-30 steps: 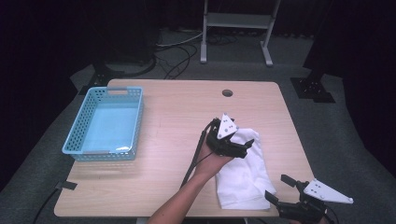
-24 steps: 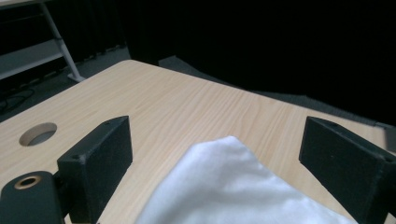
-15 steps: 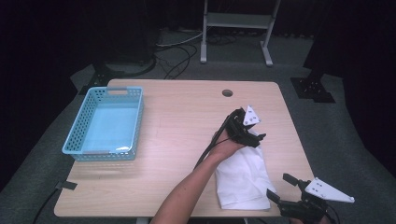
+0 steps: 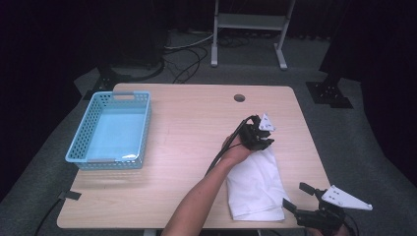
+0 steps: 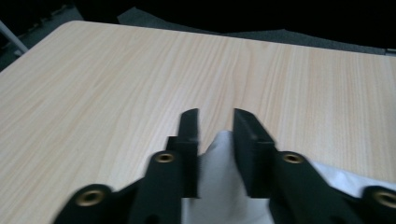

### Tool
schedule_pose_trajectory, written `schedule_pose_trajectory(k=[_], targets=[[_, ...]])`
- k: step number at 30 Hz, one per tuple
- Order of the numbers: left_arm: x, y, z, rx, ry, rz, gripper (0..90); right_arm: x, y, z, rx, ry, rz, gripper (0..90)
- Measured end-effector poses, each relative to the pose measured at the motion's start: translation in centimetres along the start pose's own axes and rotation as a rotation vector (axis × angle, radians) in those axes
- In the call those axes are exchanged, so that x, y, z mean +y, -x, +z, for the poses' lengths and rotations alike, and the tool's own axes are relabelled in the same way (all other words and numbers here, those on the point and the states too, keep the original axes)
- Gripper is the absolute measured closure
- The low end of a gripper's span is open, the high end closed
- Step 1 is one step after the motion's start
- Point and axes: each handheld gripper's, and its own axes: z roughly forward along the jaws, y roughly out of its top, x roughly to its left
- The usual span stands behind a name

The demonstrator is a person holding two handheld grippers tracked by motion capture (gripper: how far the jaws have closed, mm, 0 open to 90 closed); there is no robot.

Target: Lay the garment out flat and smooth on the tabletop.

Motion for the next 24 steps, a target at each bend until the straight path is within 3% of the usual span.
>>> schedule_pose_trajectory(k=[4,12,19,24], targets=[[-0.1,-0.1,-0.4,-0.013,0.006,-0.001,83.9,-0.1,0.0,0.1,0.005,-0.019,-0.003,14.5],[0.0,0.5,-2.5,-0.020,0.072,0.007,84.9,-0.5,1.0,0.5,-0.017,-0.082,0.021,25.1],[-0.1,0.8,-4.4,-0.017,0.114,0.013,84.8,-0.9,1.4,1.8,-0.008,-0.171,0.051,41.5],[0.0,1.0,-5.4,-0.022,0.138,0.021,84.9,-0.4,0.5,2.0,-0.024,-0.199,0.030,64.4]])
